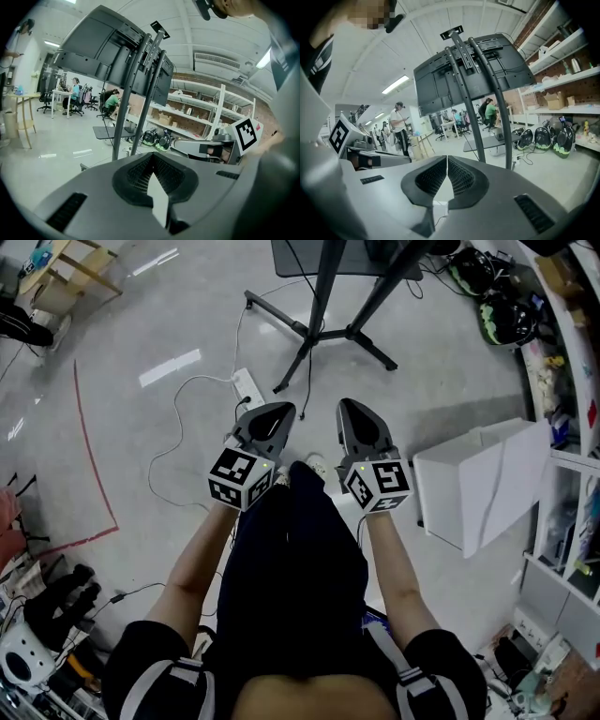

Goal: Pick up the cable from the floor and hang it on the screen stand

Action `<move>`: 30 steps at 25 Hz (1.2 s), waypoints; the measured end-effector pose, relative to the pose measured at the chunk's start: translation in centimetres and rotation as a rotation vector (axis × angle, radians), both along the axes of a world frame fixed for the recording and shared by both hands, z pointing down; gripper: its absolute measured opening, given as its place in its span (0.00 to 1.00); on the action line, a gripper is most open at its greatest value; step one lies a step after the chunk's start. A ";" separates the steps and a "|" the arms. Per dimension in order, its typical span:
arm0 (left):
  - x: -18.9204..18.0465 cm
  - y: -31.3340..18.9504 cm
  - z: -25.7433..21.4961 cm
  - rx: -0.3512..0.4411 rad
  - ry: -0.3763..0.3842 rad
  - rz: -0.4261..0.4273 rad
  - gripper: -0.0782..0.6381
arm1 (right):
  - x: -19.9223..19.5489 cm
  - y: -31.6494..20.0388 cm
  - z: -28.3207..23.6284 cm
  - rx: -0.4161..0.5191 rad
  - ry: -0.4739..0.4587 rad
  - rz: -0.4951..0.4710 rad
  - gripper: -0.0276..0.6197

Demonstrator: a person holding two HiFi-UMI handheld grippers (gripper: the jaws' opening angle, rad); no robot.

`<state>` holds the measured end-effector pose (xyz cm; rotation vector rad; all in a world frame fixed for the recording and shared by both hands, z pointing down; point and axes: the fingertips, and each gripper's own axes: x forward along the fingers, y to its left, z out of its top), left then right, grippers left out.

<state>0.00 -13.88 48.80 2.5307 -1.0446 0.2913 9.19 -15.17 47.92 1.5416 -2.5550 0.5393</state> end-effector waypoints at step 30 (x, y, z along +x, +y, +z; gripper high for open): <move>-0.7 -2.7 17.3 -0.105 0.042 -0.081 0.12 | 0.8 -5.8 19.7 -0.123 0.059 -0.061 0.08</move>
